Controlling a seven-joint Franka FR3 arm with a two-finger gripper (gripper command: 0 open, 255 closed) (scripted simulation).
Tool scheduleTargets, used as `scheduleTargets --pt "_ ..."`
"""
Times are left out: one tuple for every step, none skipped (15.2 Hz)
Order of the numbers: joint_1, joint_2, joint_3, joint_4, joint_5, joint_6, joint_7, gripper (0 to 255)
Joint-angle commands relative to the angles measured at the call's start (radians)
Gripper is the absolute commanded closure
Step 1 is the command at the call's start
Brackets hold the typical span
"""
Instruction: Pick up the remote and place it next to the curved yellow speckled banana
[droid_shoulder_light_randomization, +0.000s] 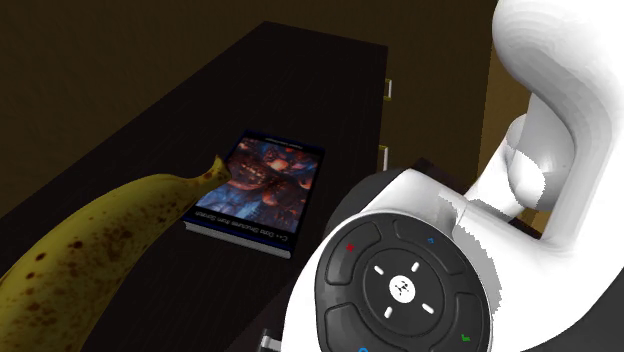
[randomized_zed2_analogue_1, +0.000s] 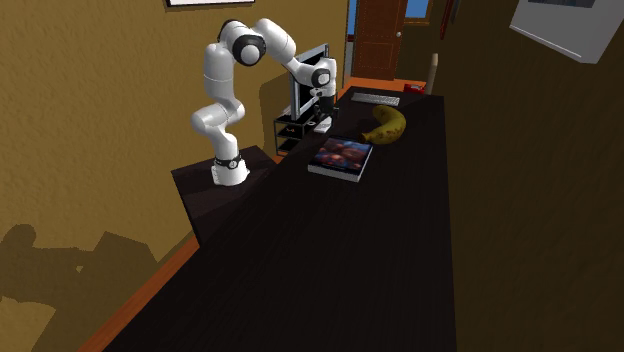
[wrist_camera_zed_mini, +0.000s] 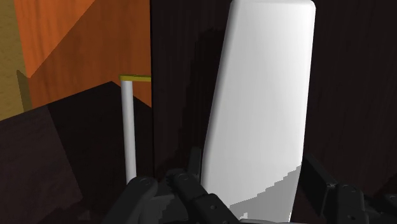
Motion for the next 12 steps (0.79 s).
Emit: scheduleTargets --pt "0.000 0.000 0.000 0.000 0.000 0.000 0.000 255" --pt "0.000 0.000 0.000 0.000 0.000 0.000 0.000 255" --pt "0.000 0.000 0.000 0.000 0.000 0.000 0.000 0" --pt "0.000 0.000 0.000 0.000 0.000 0.000 0.000 0" --pt "0.000 0.000 0.000 0.000 0.000 0.000 0.000 0" --pt "0.000 0.000 0.000 0.000 0.000 0.000 0.000 0" --pt "0.000 0.000 0.000 0.000 0.000 0.000 0.000 0" --pt "0.000 0.000 0.000 0.000 0.000 0.000 0.000 0" --pt "-0.026 -0.028 0.028 0.010 0.035 -0.024 -0.024 0" --pt "-0.053 -0.057 0.056 0.022 0.071 -0.048 -0.048 0" --pt "-0.080 -0.087 0.082 0.036 0.107 -0.073 -0.073 0" --pt "-0.101 -0.112 0.102 0.048 0.137 -0.094 -0.093 0"
